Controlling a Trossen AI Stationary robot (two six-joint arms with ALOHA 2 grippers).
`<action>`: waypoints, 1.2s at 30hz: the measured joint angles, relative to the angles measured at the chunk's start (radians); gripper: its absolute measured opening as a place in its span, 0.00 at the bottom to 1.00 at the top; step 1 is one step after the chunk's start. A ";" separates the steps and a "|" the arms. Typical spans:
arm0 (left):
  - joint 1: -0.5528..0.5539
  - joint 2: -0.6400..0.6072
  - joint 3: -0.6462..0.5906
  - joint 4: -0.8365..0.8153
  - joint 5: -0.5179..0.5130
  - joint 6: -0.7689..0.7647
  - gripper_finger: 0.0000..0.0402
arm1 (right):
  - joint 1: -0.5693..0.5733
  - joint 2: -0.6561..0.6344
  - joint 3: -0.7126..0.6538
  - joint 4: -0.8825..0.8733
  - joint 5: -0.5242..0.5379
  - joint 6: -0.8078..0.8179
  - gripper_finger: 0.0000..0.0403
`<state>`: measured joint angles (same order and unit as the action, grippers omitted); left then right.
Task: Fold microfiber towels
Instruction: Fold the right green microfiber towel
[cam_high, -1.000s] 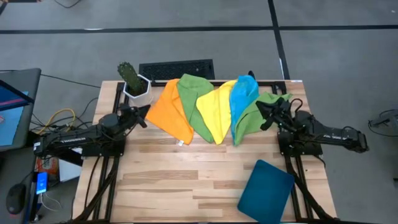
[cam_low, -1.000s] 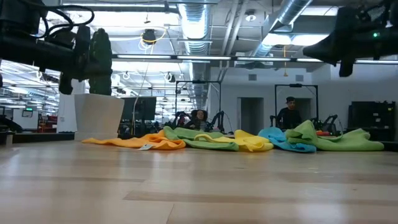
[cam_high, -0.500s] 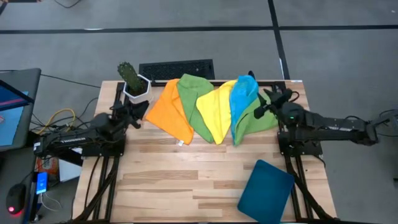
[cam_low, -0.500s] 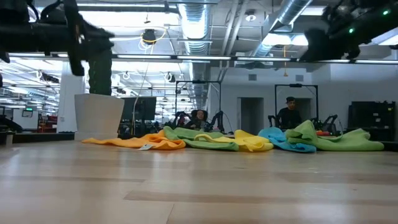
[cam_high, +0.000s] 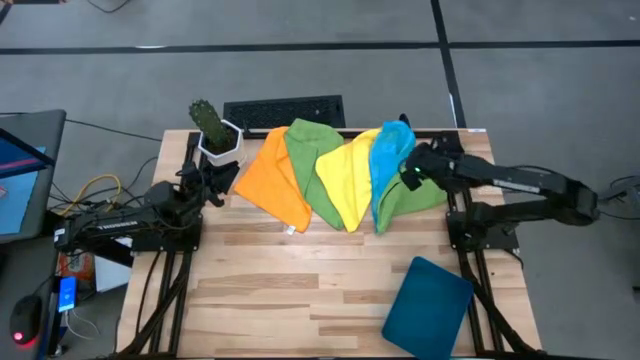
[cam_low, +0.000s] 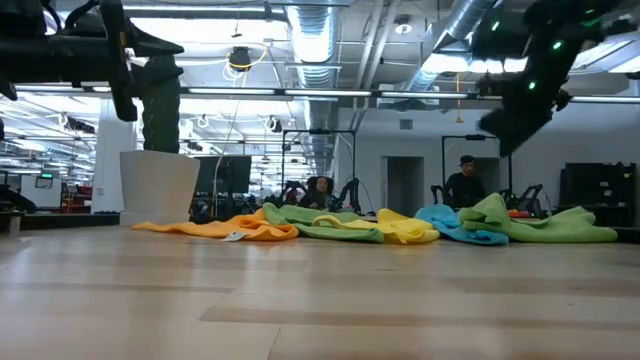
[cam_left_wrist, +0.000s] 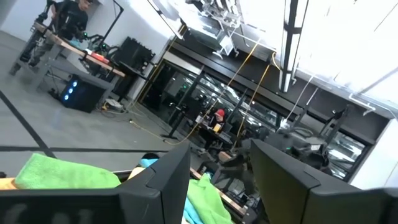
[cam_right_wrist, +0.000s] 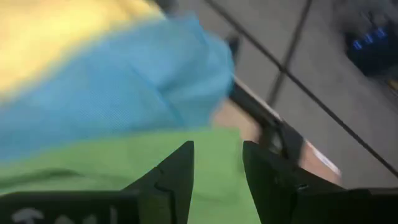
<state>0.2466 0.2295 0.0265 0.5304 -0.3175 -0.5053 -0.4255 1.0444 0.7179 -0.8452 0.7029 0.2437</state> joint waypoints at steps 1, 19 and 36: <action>0.000 0.000 0.000 0.000 0.002 0.000 0.40 | -0.025 0.029 0.010 -0.020 -0.015 0.000 0.41; 0.000 0.000 0.000 0.001 -0.002 0.037 0.40 | -0.245 0.261 0.018 -0.040 -0.320 -0.193 0.49; 0.044 0.000 0.001 0.003 -0.010 0.042 0.40 | -0.191 0.455 0.018 0.020 -0.313 -0.350 0.49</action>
<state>0.2908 0.2291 0.0273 0.5331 -0.3271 -0.4629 -0.6167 1.4995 0.7357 -0.8257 0.3904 -0.1061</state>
